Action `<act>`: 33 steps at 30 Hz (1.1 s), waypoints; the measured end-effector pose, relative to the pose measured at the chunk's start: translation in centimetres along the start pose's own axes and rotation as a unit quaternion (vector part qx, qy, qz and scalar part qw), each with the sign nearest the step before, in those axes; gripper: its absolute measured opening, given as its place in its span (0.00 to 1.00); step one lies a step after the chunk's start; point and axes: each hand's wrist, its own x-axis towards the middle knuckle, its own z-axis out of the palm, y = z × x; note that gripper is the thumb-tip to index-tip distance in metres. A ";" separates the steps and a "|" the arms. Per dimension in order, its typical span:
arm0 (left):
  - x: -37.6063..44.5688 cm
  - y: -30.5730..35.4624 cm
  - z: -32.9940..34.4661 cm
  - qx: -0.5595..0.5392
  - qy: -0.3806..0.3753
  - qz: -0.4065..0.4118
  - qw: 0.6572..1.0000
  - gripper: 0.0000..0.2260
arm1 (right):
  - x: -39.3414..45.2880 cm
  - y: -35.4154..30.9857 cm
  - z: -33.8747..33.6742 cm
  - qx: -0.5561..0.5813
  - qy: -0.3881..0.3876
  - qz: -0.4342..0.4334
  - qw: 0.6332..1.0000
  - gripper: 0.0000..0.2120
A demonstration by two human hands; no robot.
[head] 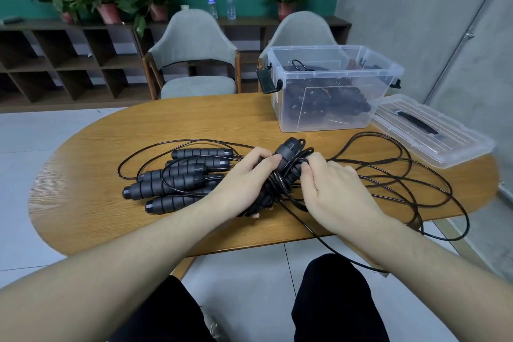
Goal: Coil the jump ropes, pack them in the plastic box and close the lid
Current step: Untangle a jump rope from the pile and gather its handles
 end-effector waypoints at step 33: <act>-0.1 1.5 -2.6 -0.001 -0.210 -0.185 0.960 0.11 | 0.8 4.3 -1.4 -0.104 0.202 -0.261 0.938 0.19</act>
